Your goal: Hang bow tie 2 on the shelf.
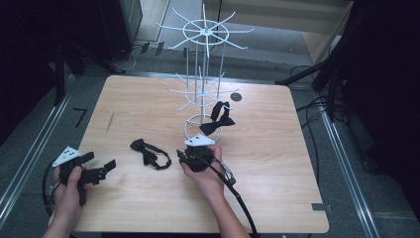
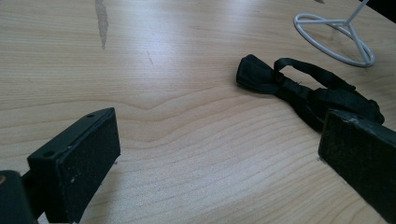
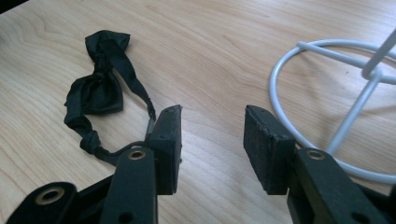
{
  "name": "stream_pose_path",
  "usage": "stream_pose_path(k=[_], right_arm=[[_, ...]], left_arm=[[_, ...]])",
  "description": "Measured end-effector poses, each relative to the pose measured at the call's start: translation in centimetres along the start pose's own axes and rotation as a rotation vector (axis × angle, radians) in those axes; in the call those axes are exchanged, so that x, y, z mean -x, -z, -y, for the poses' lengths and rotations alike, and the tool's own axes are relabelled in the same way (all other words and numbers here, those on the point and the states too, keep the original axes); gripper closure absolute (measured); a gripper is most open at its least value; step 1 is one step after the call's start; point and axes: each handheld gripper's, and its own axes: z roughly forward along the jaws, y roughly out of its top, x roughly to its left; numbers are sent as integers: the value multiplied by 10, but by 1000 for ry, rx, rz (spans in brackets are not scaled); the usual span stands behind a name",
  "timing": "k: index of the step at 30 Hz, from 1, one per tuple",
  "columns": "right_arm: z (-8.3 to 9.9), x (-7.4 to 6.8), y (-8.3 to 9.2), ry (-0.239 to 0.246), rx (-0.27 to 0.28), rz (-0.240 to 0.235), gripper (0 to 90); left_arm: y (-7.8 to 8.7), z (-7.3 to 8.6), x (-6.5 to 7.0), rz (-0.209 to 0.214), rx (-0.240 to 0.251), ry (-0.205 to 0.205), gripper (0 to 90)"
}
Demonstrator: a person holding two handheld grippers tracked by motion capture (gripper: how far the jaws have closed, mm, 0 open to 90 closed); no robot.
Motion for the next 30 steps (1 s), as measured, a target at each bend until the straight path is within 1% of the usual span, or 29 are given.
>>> stream_pose_path(k=[1,3,7,10,12,16,25,30], right_arm=[[0,-1,-1,-4,-4,-3,586],[0,-2,-3,5,-6,-5,589],[0,-7,-8,-2,-21,-11,591],[0,-9,-11,7,-26,-14,593],[0,-13,-14,10,-38,-23,594],[0,-18,-19,12,-51,-27,594],[1,-24,-27,24,-67,-31,593],[3,-27,-32,27,-86,-37,592]], left_arm=[[0,0,0,0,0,0,0],[0,0,0,0,0,0,0],[0,0,0,-1,-1,-1,0],[0,0,0,-1,-2,-1,0],[0,0,0,-1,-2,-1,0],[0,0,0,0,-2,0,0],[0,0,0,-1,-3,-1,0],[0,0,0,-1,-3,0,0]])
